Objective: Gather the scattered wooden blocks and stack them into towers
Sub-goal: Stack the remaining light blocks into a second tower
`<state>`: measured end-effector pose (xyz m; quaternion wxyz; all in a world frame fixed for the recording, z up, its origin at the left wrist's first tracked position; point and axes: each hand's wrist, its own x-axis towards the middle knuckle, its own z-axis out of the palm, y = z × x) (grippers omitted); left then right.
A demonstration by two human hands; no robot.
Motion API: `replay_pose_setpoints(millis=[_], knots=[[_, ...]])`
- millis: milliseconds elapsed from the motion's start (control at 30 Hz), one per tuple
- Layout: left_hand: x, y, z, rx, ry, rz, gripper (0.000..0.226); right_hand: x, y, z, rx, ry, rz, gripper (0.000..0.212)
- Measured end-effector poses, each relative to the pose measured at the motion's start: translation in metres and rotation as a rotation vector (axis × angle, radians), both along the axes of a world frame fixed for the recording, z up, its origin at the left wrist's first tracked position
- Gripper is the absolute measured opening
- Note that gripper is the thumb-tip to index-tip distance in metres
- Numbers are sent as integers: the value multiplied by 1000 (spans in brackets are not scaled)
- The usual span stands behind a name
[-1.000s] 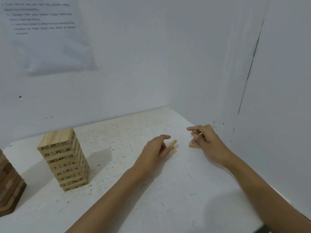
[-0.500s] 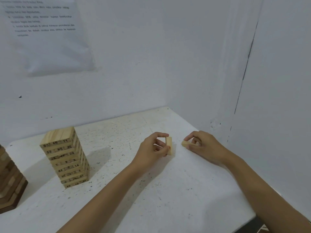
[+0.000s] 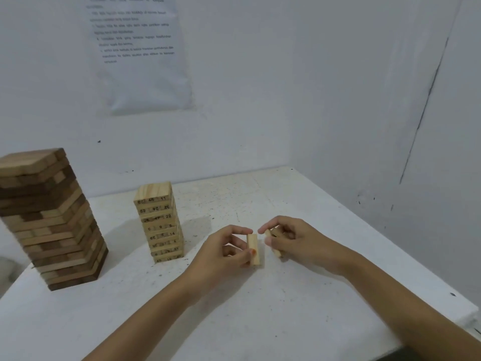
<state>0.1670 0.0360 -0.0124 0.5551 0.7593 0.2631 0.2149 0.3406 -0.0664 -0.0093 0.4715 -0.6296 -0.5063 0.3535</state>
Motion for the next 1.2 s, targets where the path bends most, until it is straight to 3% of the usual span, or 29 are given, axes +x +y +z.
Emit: replay_pose_setpoints(millis=[133,433,533,733,900,1000,1100,1200], knots=[[-28,2,-3,-45,-4,39,28,-24,9,4,-17,112,97,24],[-77,6,-8,-74,-26,122,24,-56,36,-2,-75,48,228,37],[-90,9,-8,-30,-13,148,24,-65,44,-3,-93,-11,255,40],[-102,11,-11,-5,-19,233,25,-82,54,4,-60,-223,303,22],[-104,11,-14,47,30,298,23,-87,53,-5,-56,-188,229,26],[-106,11,-16,78,66,327,20,-89,49,-3,-97,-93,107,17],[-107,10,-17,76,68,330,18,-85,45,-5,-127,20,46,33],[-108,11,-17,81,72,318,18,-83,39,-8,-106,-20,45,26]])
